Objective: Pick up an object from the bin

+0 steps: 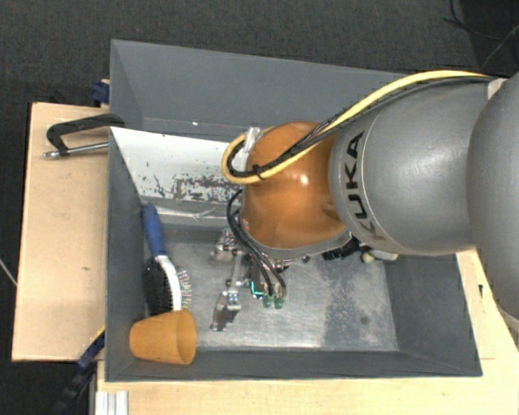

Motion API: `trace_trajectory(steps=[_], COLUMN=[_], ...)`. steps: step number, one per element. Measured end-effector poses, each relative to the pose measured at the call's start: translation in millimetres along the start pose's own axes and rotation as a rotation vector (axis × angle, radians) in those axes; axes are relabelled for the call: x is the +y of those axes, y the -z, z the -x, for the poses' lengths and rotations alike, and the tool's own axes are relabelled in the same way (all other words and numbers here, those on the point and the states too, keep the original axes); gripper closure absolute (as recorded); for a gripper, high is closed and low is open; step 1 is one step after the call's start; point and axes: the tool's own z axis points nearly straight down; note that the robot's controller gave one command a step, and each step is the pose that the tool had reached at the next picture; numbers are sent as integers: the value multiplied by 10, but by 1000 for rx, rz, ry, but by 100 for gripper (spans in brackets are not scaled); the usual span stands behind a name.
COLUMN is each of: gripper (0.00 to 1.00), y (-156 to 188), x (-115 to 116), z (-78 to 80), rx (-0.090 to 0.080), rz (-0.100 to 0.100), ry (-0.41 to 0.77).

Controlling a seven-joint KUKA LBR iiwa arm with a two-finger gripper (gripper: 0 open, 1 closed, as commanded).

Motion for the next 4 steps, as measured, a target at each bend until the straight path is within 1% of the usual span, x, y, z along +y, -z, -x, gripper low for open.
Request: trace_trajectory(steps=[1,2,3,4], gripper=[0,0,100,100], y=[-685,-473,-460,379], x=[347,597,577,576], z=[95,530,544,580], rx=[-9,-8,-12,-20], rz=[-7,4,3,11], ry=[-221,-381,-386,-376])
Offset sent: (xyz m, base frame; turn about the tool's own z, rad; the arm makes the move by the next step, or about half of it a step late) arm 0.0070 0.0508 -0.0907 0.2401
